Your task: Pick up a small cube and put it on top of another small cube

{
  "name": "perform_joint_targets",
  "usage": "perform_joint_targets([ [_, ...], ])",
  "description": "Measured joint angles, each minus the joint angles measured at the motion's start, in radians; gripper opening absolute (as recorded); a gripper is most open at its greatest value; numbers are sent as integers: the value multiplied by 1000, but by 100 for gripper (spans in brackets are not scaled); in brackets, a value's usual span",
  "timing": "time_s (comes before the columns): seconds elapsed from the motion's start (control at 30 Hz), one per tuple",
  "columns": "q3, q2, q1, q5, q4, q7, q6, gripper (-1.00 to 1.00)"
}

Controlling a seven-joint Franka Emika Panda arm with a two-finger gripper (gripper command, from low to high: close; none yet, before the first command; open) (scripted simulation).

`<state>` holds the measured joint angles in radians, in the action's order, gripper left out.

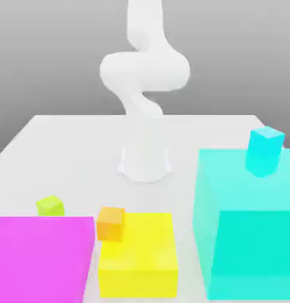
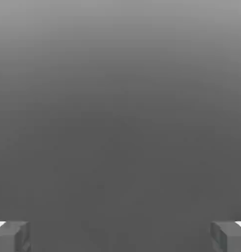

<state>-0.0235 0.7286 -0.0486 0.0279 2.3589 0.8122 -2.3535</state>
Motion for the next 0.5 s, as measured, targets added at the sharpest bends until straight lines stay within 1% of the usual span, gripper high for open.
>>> perform_joint_targets([
  [0.3,-133,-309,-210,90,240,33,-229,0],
  [0.5,-258,-520,-330,107,401,23,-386,0],
])
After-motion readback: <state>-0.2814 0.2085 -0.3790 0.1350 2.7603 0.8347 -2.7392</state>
